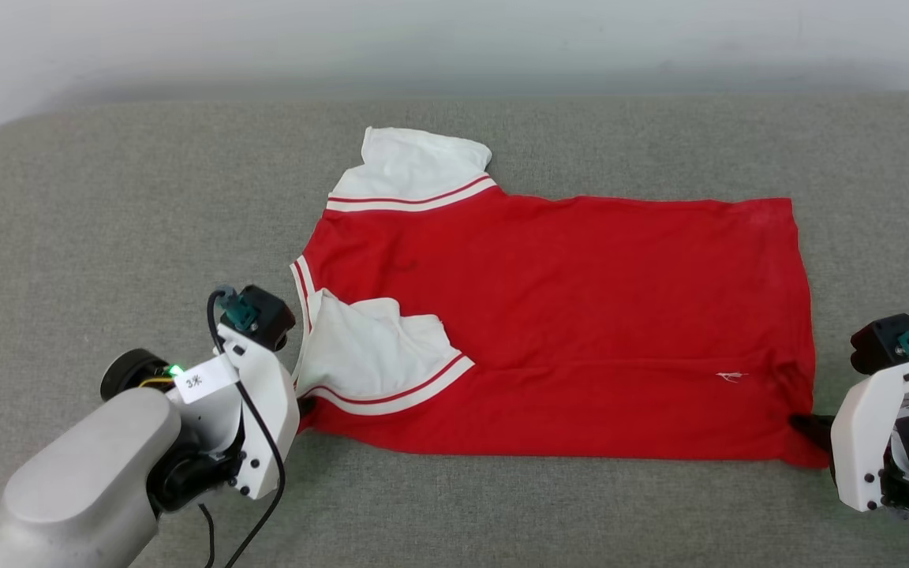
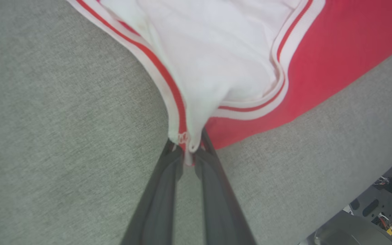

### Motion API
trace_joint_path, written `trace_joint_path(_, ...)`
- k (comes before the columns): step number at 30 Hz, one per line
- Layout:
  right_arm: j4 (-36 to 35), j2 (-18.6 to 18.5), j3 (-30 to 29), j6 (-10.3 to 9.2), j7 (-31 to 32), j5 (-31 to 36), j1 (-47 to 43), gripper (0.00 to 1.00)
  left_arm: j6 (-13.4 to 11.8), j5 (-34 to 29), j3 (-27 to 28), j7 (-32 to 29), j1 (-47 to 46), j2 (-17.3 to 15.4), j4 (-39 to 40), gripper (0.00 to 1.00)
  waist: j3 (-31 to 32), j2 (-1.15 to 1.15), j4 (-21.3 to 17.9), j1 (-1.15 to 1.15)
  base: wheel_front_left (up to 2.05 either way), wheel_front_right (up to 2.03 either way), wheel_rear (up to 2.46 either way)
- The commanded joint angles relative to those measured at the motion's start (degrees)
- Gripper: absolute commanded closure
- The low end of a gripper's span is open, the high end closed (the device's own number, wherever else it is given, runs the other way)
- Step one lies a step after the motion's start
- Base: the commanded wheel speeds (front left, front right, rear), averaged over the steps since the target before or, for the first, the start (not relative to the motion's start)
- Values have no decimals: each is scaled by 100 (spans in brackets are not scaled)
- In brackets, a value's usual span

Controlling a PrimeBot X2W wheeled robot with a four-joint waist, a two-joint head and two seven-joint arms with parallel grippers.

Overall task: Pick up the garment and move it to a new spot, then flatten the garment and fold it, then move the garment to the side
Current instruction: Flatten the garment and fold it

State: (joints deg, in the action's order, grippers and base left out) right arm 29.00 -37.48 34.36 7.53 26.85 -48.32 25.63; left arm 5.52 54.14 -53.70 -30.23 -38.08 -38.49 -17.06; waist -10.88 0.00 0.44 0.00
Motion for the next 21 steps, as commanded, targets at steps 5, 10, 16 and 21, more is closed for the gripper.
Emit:
trace_joint_path(5,-192,-185,72,-10,-264,-160,-52,100,-49,106,16,47,241,-128,111,100,257,0,-48,0,0,0,0)
trace_joint_path(10,-493,-394,47,-10,-443,-275,-254,100,-129,232,37,16,489,-334,421,100,448,0,-50,0,0,0,0)
trace_joint_path(16,-892,-624,-106,-9,-555,-395,-680,100,-311,417,67,-32,830,-583,880,100,587,0,-21,0,0,0,0)
trace_joint_path(21,-1209,-787,-366,-9,-616,-432,-1144,100,-470,594,77,-29,1147,-747,1165,100,677,0,-23,0,0,0,0)
